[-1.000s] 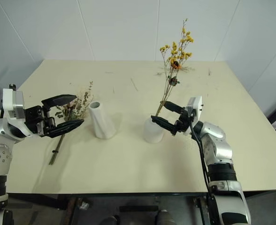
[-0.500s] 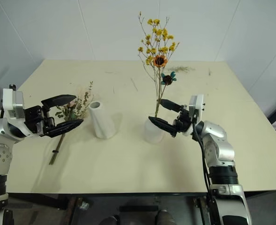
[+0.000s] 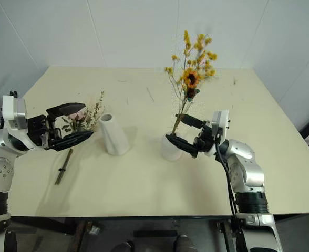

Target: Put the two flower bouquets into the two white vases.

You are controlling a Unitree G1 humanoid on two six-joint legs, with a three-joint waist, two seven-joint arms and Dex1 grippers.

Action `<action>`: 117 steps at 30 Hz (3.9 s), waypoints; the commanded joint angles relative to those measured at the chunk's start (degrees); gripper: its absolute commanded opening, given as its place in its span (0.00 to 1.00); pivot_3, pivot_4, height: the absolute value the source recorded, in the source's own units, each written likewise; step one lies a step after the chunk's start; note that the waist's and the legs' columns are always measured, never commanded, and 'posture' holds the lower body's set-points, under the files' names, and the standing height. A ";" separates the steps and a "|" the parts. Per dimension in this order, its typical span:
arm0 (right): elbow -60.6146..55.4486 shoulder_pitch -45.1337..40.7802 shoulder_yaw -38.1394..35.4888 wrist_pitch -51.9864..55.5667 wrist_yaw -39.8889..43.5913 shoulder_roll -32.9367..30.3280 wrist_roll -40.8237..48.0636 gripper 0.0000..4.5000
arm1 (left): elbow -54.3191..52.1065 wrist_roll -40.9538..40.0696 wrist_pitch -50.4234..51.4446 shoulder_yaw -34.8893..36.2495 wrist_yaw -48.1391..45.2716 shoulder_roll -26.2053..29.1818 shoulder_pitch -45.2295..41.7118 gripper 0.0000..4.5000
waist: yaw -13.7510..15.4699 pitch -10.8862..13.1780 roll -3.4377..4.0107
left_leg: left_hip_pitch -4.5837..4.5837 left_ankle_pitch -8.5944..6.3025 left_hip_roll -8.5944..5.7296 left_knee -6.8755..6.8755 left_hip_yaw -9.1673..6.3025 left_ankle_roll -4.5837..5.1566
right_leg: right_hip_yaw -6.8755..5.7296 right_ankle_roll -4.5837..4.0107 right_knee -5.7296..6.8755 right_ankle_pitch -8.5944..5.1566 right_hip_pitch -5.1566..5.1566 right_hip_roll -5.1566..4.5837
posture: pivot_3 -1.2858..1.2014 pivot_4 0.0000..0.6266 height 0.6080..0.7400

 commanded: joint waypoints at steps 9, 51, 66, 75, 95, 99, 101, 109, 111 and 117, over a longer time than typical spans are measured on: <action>2.46 -2.69 0.49 -5.03 -3.62 0.48 -3.86 0.99 | -0.01 0.12 -1.06 0.37 0.15 0.29 -1.88 1.00 | -0.07 0.00 0.00 | 0.00 0.00 0.00 0.00 0.01 0.00 | 0.00 0.00 -0.01 0.00 0.00 0.00 | 0.52 0.24 1.00; 8.37 -17.43 9.53 10.25 -3.13 -4.46 -9.87 0.00 | 0.45 0.71 -2.63 -0.17 0.71 -1.10 -1.61 1.00 | 0.02 0.01 0.01 | -0.03 0.00 0.00 -0.17 0.00 0.00 | -0.01 -0.01 -0.10 -0.01 -0.04 0.00 | 0.52 0.24 1.00; 14.80 -20.23 12.33 13.54 1.10 -5.90 -13.96 0.13 | -0.76 0.15 -3.32 0.15 2.21 -1.37 -0.02 1.00 | -0.01 0.01 0.01 | -0.03 0.00 0.00 -0.22 0.00 0.00 | -0.01 -0.01 -0.13 -0.01 -0.06 -0.01 | 0.52 0.24 1.00; 12.92 -20.80 8.64 11.60 1.23 -5.72 -10.97 0.82 | -0.82 0.14 -3.57 0.63 2.24 -1.18 0.60 1.00 | -0.02 0.01 0.01 | -0.04 0.00 0.00 -0.28 0.00 0.00 | -0.01 -0.01 -0.15 -0.01 -0.08 -0.01 | 0.52 0.24 1.00; 14.14 -10.96 -1.36 7.35 11.35 -16.58 -5.60 0.99 | 5.53 1.85 -4.45 3.42 -3.31 5.89 2.21 1.00 | -0.25 0.03 0.04 | -0.03 0.00 0.00 -0.28 0.03 0.00 | 0.00 -0.03 -0.16 -0.02 -0.08 -0.01 | 0.52 0.24 1.00; 11.96 -7.68 -3.02 8.09 15.58 -22.61 -4.88 0.99 | 7.94 2.24 -3.98 7.48 -3.87 10.53 3.23 1.00 | -0.07 0.04 0.05 | -0.04 0.00 0.00 -0.28 0.02 0.00 | -0.01 -0.04 -0.15 -0.05 -0.08 -0.01 | 0.52 0.24 1.00; 10.99 -6.43 -4.70 5.58 14.91 -23.59 -4.57 0.99 | 9.89 2.59 -3.51 9.09 -4.78 13.46 4.25 1.00 | -0.04 0.04 0.05 | -0.06 -0.02 0.00 -0.29 0.02 0.00 | -0.01 -0.03 -0.19 -0.06 -0.08 -0.01 | 0.52 0.24 1.00; 3.81 -0.51 -8.03 6.18 14.07 -27.47 -2.51 0.99 | 23.50 8.89 7.04 5.62 -4.25 23.99 8.23 1.00 | -0.19 0.06 0.09 | 0.08 -0.04 0.04 -0.50 0.13 0.00 | -0.01 -0.19 -0.15 -0.21 -0.13 -0.02 | 0.52 0.24 1.00; 2.25 0.02 -8.33 6.70 13.18 -27.38 -1.97 0.99 | 26.09 15.44 14.26 0.29 7.02 24.60 3.73 1.00 | -0.01 0.07 0.09 | 0.09 -0.04 0.04 -0.52 0.13 0.00 | -0.01 -0.19 -0.14 -0.23 -0.14 -0.02 | 0.52 0.24 1.00; -2.75 -1.55 -8.47 10.65 11.81 -27.82 1.45 0.99 | 23.42 23.40 21.78 -11.87 10.57 21.96 -3.13 1.00 | 0.16 0.06 0.08 | 0.02 -0.01 0.02 -0.49 0.06 -0.02 | -0.03 -0.10 -0.10 -0.19 -0.12 -0.02 | 0.52 0.24 1.00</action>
